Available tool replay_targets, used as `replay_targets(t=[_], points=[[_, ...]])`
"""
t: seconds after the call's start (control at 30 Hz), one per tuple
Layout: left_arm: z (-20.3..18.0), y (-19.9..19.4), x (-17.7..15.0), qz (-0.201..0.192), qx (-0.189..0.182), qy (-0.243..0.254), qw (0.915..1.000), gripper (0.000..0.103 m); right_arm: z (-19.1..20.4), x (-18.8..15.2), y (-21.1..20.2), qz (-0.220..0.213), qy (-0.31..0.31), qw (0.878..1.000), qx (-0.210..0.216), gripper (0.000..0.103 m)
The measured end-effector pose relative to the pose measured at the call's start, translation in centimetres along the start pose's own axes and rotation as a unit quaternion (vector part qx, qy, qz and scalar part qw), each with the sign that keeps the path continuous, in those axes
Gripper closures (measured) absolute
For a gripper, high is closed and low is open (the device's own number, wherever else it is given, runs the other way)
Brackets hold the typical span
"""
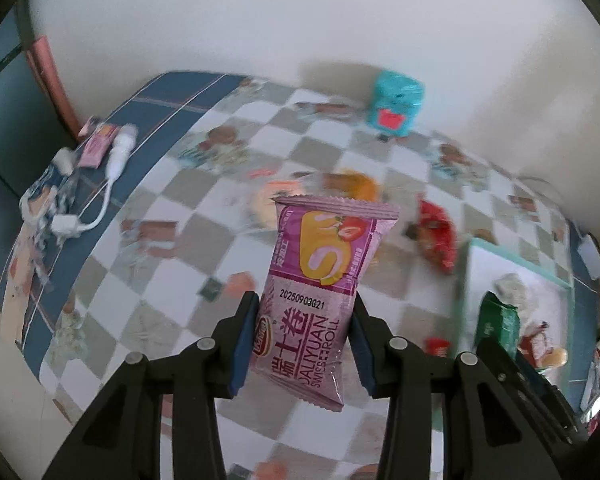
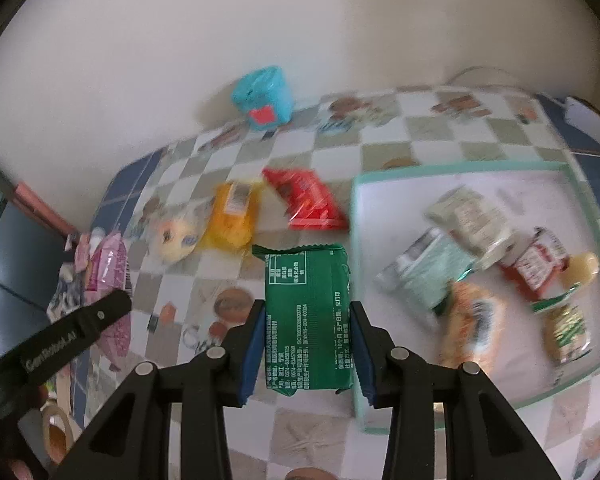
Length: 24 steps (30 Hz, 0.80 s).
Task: Organize snacks
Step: 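Lift both held packs and carry them over the white tray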
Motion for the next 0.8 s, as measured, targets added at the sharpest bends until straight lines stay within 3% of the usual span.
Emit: replay_targets(t=[0.4,0.8], points=[[-10.4,-1.3,-0.6,-0.014,-0.038,0.053,0.9978,0.058,-9.4,2.5,-2.4,-0.043,0.076,0.994,-0.067,0.061],[-17.5,0.4,-1.3,0.003,-0.086,0.097,0.9915,0.058,-19.7,2.6,-2.9,-0.056,0.175,0.975,-0.122,0.061]])
Point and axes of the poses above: each gripper's, at about its wrist camera, not at the fingertips, and y roughly the way its jaws point, z to its left, x to its top, the point moved 4 cm from there along y, roughly the way its jaws point, and after that the axes turned 6 degrees about -y, right-handed, at the moved point
